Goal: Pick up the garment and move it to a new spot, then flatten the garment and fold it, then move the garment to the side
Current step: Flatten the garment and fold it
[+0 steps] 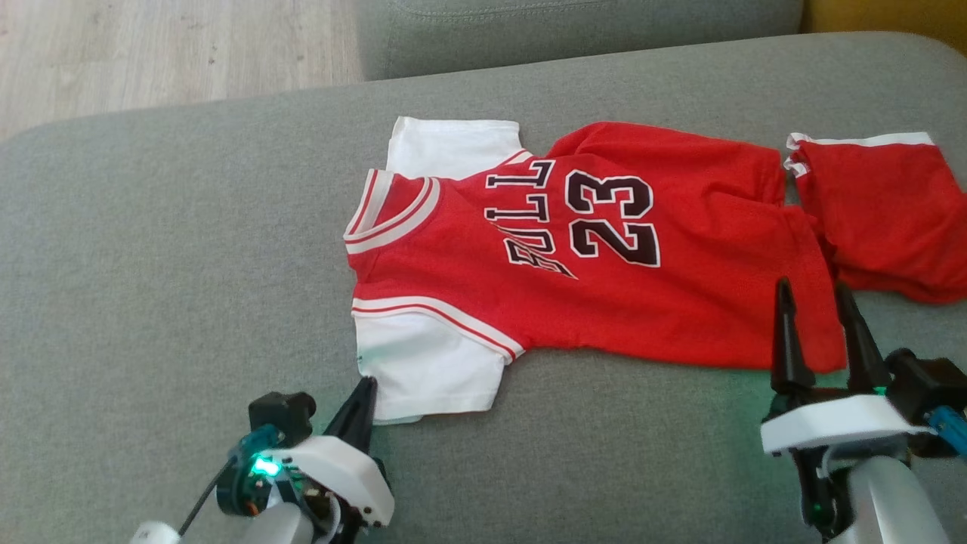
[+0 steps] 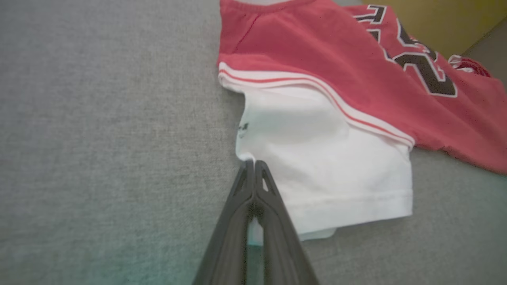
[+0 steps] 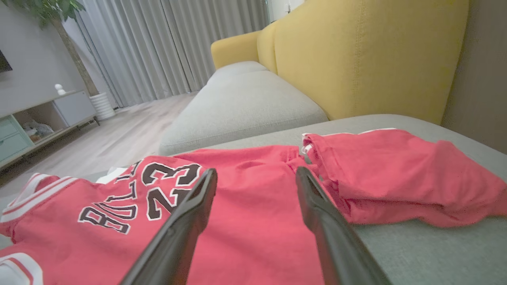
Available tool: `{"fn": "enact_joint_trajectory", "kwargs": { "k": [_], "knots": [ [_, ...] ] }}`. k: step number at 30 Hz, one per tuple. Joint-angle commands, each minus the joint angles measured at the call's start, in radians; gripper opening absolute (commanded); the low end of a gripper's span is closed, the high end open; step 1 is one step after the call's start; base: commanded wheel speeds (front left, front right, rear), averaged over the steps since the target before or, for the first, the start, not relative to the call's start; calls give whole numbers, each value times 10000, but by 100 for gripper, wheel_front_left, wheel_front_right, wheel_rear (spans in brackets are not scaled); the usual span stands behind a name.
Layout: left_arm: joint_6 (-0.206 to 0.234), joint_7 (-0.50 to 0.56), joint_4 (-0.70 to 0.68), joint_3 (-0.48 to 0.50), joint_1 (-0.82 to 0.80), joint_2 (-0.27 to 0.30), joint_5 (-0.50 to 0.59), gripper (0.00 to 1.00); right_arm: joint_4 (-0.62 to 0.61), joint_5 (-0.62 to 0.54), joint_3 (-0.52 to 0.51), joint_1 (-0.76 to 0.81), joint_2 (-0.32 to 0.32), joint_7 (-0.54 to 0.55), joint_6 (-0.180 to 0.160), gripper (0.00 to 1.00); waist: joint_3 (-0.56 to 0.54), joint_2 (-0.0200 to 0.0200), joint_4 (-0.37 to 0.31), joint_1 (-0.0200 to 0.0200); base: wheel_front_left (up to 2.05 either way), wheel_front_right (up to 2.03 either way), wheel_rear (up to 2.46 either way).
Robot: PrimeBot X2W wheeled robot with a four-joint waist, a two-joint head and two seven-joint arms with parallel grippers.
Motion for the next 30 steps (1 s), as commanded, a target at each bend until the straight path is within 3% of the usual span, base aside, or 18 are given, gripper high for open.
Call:
{"fn": "enact_joint_trajectory", "kwargs": {
  "k": [1,13,30],
  "knots": [
    [-50,-314,-423,272,-114,140,-68,0,-63,-188,52,-391,-47,-110,-7,100,-40,0,1,-1,0,0,0],
    [-15,-2059,-1303,848,-233,233,-472,0,2668,-981,-1102,-778,-47,-26,-7,100,-247,0,88,-1,0,0,0],
    [30,-2559,-1849,677,-212,338,-318,0,6204,-1061,-1470,-2065,-47,-67,-7,98,-168,0,268,-1,0,0,0]
  ]
}}
